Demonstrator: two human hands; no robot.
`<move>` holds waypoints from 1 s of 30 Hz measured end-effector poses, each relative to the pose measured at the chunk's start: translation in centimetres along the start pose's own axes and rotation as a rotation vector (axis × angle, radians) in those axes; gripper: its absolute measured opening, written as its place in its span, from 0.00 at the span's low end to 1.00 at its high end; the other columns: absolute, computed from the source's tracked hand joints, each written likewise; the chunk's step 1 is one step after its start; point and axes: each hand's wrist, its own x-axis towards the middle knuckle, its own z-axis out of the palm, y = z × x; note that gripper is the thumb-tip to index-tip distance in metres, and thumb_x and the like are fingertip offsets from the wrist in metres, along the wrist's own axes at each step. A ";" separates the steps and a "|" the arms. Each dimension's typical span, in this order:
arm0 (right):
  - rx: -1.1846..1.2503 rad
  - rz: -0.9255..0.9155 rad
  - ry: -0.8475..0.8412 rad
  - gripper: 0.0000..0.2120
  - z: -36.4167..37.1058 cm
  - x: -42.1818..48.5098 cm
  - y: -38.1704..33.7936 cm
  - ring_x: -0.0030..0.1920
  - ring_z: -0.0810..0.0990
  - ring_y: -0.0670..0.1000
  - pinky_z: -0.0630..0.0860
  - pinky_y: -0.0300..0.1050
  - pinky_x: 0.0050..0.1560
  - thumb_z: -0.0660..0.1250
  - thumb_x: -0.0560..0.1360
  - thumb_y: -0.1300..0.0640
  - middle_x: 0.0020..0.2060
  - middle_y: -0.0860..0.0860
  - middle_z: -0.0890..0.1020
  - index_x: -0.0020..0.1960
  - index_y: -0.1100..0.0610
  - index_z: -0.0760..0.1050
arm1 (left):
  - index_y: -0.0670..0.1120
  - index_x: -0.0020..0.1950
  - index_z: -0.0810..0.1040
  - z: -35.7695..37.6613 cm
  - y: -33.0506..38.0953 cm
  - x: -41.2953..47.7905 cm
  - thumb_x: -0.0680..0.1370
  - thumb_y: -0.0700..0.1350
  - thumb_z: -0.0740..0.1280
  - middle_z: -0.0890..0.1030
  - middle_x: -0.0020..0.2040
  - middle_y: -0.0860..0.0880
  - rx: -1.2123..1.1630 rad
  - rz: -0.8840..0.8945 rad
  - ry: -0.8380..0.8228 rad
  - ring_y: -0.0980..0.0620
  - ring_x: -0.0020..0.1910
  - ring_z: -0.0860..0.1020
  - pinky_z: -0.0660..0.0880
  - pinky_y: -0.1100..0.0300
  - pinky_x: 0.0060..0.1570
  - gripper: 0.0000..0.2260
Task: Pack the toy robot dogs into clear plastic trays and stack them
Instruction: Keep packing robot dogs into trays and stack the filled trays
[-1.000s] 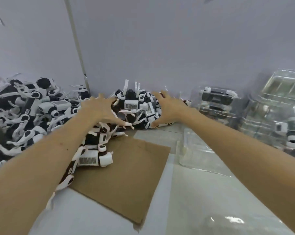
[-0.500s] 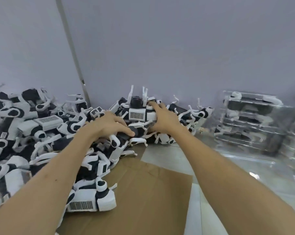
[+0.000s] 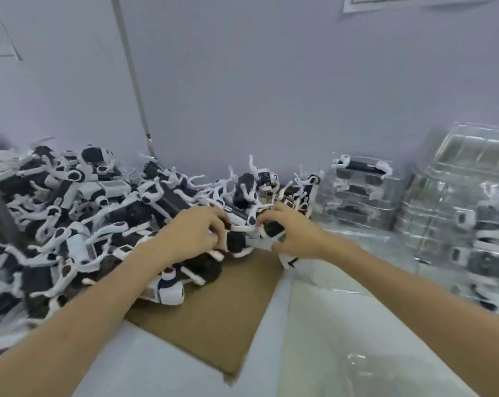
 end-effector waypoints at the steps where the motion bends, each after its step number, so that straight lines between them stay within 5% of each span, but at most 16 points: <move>1: -0.070 -0.043 -0.046 0.20 0.0 -1.3 -0.8 0.55 0.73 0.50 0.73 0.45 0.52 0.71 0.72 0.60 0.55 0.47 0.71 0.62 0.47 0.75 | 0.59 0.36 0.81 0.2 0.7 -1.0 0.75 0.37 0.65 0.76 0.68 0.59 -0.018 0.055 -0.016 0.55 0.56 0.79 0.74 0.61 0.52 0.17; 7: -0.211 -0.123 -0.164 0.14 -2.1 -8.0 -4.8 0.45 0.74 0.43 0.67 0.39 0.45 0.68 0.72 0.58 0.45 0.38 0.79 0.54 0.44 0.81 | 0.57 0.47 0.82 1.7 5.8 -6.9 0.77 0.45 0.65 0.80 0.58 0.63 0.031 0.358 -0.092 0.61 0.55 0.76 0.75 0.60 0.52 0.09; 11: -0.183 -0.023 0.008 0.11 -4.8 -8.0 -5.5 0.50 0.77 0.43 0.71 0.41 0.49 0.66 0.74 0.56 0.48 0.38 0.80 0.51 0.43 0.82 | 0.58 0.48 0.81 0.1 7.2 -7.2 0.77 0.55 0.60 0.77 0.41 0.63 0.146 0.417 0.296 0.62 0.41 0.74 0.72 0.64 0.39 0.10; 14: -0.213 0.043 0.162 0.13 -5.9 -5.0 -4.7 0.56 0.77 0.47 0.69 0.42 0.50 0.66 0.77 0.52 0.59 0.44 0.78 0.60 0.46 0.79 | 0.55 0.47 0.82 -3.5 5.5 -3.7 0.78 0.57 0.64 0.79 0.41 0.59 -0.028 0.181 0.637 0.58 0.39 0.76 0.70 0.63 0.39 0.10; 18: -0.046 0.183 0.146 0.38 -6.2 1.7 -3.2 0.64 0.73 0.54 0.68 0.50 0.64 0.72 0.71 0.37 0.73 0.53 0.66 0.75 0.48 0.64 | 0.55 0.65 0.77 -5.7 0.2 2.2 0.72 0.72 0.63 0.75 0.70 0.51 0.027 -0.166 0.233 0.48 0.66 0.74 0.70 0.48 0.64 0.29; 22: 0.114 0.254 0.090 0.53 -4.8 9.6 -1.0 0.74 0.64 0.59 0.65 0.57 0.70 0.74 0.64 0.30 0.78 0.53 0.56 0.79 0.47 0.52 | 0.56 0.74 0.70 -3.9 -4.2 7.2 0.63 0.80 0.59 0.68 0.76 0.53 -0.130 -0.214 0.061 0.49 0.73 0.68 0.65 0.49 0.71 0.45; 25: 0.217 0.351 0.107 0.55 -3.6 15.5 0.9 0.75 0.63 0.61 0.66 0.58 0.70 0.76 0.65 0.33 0.78 0.55 0.54 0.80 0.49 0.50 | 0.57 0.77 0.64 -2.5 -6.2 11.2 0.66 0.79 0.59 0.64 0.79 0.53 -0.149 -0.238 -0.076 0.49 0.76 0.64 0.62 0.46 0.74 0.45; 27: 0.175 0.388 0.033 0.52 -2.9 18.4 2.2 0.71 0.69 0.59 0.69 0.56 0.67 0.75 0.65 0.33 0.74 0.56 0.63 0.79 0.52 0.54 | 0.57 0.79 0.61 -0.8 -7.4 13.3 0.68 0.78 0.59 0.58 0.81 0.52 -0.136 -0.236 -0.210 0.48 0.79 0.58 0.57 0.44 0.76 0.44; 29: 0.098 0.380 -0.069 0.40 -1.8 19.7 3.1 0.49 0.78 0.50 0.75 0.46 0.48 0.73 0.67 0.31 0.52 0.52 0.78 0.69 0.54 0.68 | 0.57 0.77 0.65 0.8 -8.5 14.3 0.70 0.77 0.59 0.57 0.81 0.52 -0.173 -0.292 -0.194 0.47 0.79 0.54 0.54 0.43 0.76 0.40; 30: 0.107 0.373 -0.065 0.32 -1.1 19.8 3.3 0.41 0.75 0.46 0.73 0.42 0.39 0.73 0.68 0.32 0.44 0.48 0.76 0.62 0.52 0.71 | 0.56 0.74 0.70 1.5 -9.0 14.5 0.71 0.75 0.60 0.59 0.80 0.51 -0.268 -0.354 -0.177 0.46 0.79 0.56 0.56 0.43 0.74 0.37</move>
